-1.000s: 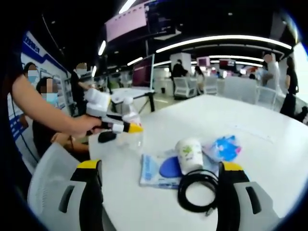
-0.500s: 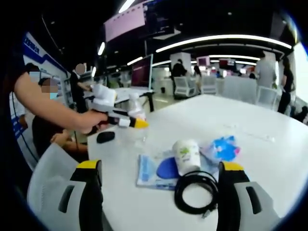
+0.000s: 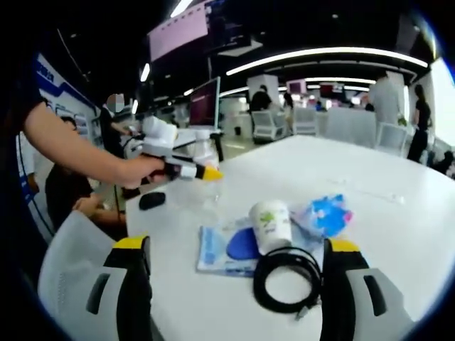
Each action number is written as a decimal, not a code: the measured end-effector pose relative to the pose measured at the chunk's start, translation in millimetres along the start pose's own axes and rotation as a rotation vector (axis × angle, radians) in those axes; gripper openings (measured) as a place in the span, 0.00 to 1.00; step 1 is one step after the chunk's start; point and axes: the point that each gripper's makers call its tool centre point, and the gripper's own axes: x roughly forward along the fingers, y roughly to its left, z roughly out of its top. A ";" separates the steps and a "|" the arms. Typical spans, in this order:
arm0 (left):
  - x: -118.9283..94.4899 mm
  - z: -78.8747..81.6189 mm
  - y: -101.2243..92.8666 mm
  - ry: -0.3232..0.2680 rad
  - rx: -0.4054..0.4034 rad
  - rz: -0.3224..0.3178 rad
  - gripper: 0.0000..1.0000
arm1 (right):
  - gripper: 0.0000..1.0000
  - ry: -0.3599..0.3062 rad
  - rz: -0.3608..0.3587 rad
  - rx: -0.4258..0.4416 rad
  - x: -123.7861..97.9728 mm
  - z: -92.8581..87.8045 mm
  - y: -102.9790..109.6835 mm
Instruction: Arrange the tabletop items into an orderly group along one side of the table until the central work area is clear of visible clutter.
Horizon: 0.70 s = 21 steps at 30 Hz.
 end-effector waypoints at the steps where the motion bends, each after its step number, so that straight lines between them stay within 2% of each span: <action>1: 1.8 0.2 0.0 0.000 -0.001 -0.002 0.41 | 0.98 0.002 -0.002 0.000 -0.2 0.0 -0.9; 10: 16.7 2.9 -4.6 -0.002 -0.015 -0.020 0.41 | 0.99 -0.002 -0.027 0.023 0.3 0.2 -10.5; 21: 31.1 10.6 3.1 -0.008 -0.002 -0.023 0.41 | 0.99 0.005 -0.019 0.009 5.0 1.6 -3.7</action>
